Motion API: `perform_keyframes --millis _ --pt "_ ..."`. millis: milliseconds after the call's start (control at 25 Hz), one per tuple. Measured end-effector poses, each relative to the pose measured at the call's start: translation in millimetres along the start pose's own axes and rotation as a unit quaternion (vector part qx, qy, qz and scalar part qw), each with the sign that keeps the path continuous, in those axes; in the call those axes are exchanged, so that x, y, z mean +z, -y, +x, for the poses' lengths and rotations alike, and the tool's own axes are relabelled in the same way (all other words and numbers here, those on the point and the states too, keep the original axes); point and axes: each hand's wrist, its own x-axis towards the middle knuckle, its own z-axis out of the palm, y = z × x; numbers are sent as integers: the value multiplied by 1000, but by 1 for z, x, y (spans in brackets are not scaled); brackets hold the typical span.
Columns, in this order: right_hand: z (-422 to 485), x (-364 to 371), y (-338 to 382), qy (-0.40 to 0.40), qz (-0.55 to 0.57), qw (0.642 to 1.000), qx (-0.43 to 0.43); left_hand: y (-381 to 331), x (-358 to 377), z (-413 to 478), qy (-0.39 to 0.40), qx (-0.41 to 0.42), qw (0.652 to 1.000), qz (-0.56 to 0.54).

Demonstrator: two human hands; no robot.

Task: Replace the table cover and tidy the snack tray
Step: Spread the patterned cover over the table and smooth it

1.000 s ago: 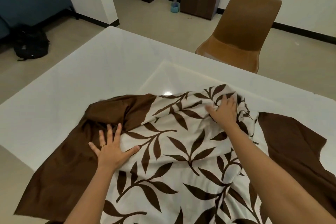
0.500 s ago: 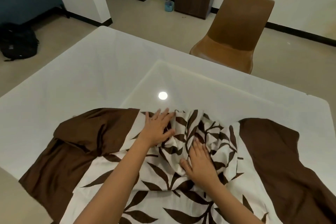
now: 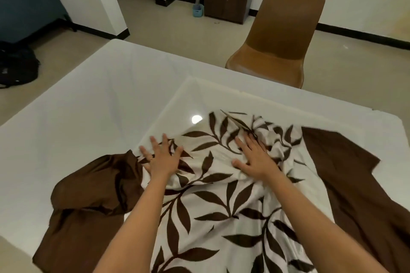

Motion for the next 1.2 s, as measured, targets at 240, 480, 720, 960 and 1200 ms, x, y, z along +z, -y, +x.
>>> perform_keyframes --millis 240,480,720,960,1200 --pt "-62 23 61 -265 50 961 58 59 -43 1 -90 -200 973 -72" --pt "-146 94 43 -113 2 937 330 18 -29 -11 -124 275 950 80" --pt "-91 -1 -93 -78 -67 966 236 17 -17 5 25 168 973 155" --pt "-62 -19 -42 -180 -9 925 334 39 -2 -27 -51 187 981 31" --pt "-165 67 -22 -118 16 913 391 60 -5 -34 -105 232 966 -39"
